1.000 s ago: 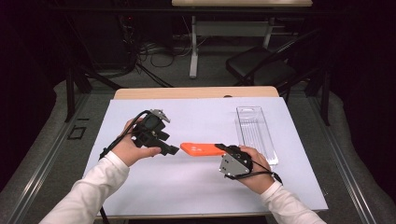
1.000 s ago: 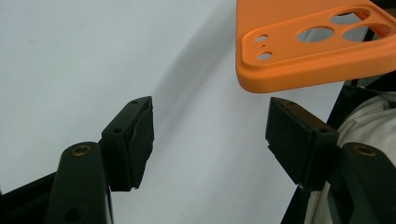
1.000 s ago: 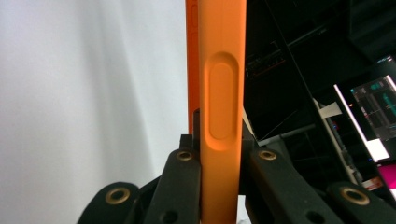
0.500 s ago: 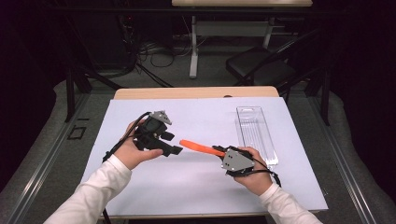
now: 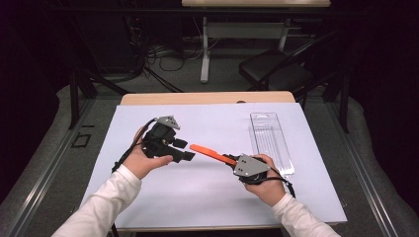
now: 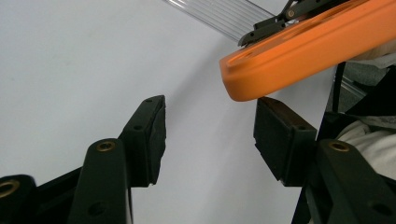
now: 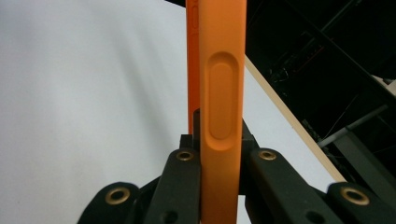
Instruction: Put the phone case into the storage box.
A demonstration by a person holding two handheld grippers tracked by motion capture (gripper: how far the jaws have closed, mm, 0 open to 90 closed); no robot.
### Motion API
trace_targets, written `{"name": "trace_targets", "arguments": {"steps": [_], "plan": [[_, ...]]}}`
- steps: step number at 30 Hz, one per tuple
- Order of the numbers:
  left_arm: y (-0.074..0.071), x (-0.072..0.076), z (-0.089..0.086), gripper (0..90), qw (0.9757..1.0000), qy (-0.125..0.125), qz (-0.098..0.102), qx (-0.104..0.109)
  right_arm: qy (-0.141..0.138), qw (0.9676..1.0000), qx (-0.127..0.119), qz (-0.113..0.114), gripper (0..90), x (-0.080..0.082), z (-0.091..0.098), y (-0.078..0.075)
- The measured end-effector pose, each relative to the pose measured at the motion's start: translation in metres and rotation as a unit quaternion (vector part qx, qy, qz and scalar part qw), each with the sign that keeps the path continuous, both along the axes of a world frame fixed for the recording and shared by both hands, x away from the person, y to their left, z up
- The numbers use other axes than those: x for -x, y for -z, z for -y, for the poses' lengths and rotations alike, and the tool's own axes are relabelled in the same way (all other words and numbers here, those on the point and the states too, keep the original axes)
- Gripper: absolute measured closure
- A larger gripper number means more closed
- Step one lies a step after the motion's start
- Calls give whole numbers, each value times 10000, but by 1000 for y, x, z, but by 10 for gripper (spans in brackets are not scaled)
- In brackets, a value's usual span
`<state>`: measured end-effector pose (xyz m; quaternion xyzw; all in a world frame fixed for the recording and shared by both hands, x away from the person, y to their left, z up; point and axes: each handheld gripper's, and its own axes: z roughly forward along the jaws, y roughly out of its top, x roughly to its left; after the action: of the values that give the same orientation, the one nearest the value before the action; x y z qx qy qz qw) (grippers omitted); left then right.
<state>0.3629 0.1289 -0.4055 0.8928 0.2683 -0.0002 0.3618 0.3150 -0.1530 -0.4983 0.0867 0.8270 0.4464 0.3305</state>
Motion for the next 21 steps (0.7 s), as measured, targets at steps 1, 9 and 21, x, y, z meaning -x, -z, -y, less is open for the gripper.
{"name": "trace_targets", "arguments": {"steps": [1,9,21], "plan": [[0,0,0,440,10000,3,-5,21,14,10000,-37,-29,860,-1,-1,1],[4,-1,0,440,9999,-19,-81,106,-1,9997,-188,-176,860,-2,-1,2],[4,1,0,453,9999,-23,-95,45,2,9992,-293,-281,860,-3,0,3]]}}
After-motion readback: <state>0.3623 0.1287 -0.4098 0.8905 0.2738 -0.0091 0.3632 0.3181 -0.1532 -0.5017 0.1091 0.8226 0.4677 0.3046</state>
